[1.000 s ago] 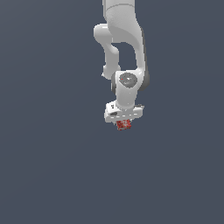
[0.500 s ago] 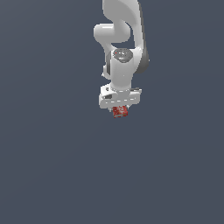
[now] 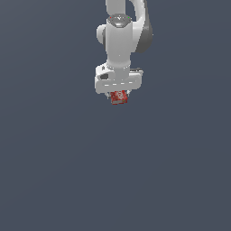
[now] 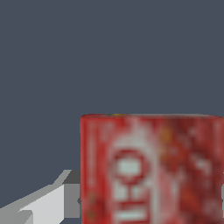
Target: Pick up the object and move it to a goal position.
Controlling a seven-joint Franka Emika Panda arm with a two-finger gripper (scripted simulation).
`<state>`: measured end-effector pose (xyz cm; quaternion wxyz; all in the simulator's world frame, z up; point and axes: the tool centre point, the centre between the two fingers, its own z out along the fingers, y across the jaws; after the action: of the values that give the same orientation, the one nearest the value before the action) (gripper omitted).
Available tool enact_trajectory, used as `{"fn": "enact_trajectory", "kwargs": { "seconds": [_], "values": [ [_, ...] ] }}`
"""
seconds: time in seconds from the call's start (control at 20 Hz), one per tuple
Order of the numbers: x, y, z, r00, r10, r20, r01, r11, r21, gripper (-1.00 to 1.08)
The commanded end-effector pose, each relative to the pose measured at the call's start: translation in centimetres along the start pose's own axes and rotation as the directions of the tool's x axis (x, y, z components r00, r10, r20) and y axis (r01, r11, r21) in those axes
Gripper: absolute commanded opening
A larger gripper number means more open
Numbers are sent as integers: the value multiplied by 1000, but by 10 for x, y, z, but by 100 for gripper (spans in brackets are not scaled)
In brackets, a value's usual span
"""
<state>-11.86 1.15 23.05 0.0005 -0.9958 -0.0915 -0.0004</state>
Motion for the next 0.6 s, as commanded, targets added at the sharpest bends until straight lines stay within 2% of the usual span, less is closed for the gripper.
{"fn": "enact_trajectory", "kwargs": {
  "seconds": [0.0,0.55],
  "values": [
    [-9,5,-21,1000,0,0,0,1000,1,-100],
    [-31,19,-80,1000,0,1,0,1000,0,-100]
  ]
}}
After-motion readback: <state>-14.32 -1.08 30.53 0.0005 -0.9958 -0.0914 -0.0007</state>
